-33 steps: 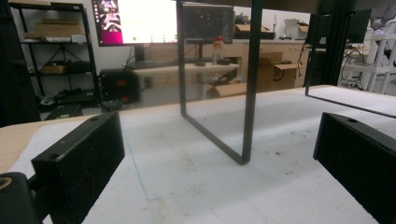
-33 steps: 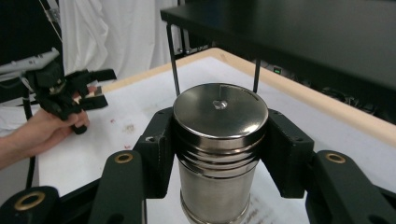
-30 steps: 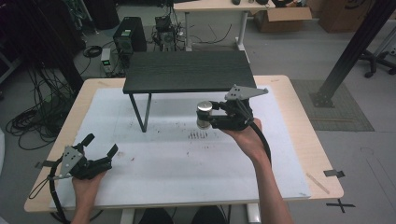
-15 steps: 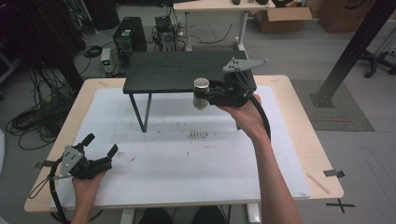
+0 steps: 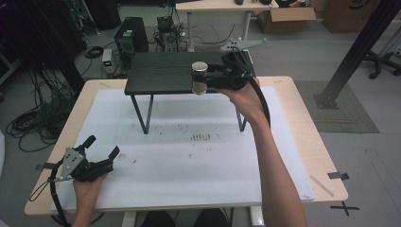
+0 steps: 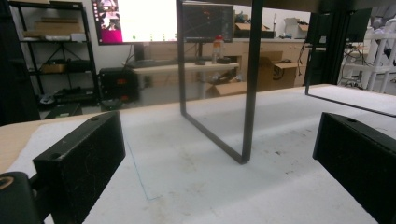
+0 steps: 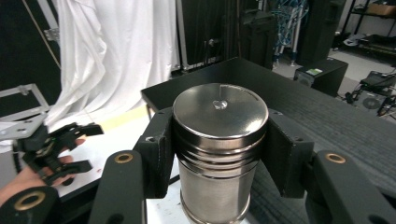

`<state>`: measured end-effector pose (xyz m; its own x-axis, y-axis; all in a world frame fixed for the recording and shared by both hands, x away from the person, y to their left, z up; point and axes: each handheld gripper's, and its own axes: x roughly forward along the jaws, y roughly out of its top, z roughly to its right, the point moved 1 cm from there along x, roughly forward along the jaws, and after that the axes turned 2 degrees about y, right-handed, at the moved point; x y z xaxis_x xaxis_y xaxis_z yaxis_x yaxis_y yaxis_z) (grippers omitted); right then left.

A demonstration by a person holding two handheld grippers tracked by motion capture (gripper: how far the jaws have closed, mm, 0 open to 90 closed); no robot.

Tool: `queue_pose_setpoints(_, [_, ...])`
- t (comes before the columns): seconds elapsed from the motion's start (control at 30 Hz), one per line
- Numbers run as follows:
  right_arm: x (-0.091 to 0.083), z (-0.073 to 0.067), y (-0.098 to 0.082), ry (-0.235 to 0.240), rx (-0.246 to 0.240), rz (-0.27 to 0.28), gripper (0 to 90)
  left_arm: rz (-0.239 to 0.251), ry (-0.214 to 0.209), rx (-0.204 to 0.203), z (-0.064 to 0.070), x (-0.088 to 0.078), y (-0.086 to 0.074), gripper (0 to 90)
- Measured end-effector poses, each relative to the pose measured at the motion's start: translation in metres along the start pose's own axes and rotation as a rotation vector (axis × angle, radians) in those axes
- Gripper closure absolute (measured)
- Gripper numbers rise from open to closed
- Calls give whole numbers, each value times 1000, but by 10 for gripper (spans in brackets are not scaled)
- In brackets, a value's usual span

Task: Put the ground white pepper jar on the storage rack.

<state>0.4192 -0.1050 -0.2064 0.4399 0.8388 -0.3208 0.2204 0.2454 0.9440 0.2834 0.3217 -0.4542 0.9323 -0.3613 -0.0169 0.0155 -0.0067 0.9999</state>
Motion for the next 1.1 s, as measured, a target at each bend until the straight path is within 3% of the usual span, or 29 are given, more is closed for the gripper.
queue_pose_setpoints(0.5, [34, 31, -1, -78, 29, -9, 494, -2, 0, 3, 0, 0, 0, 27])
queue_pose_setpoints(0.73, [39, 38, -4, -112, 35, -2, 493, -1, -1, 0, 0, 0, 0, 27])
queue_pose_setpoints(1.1, [41, 43, -10, -130, 38, 14, 492, -1, -1, 1, 0, 0, 0, 27])
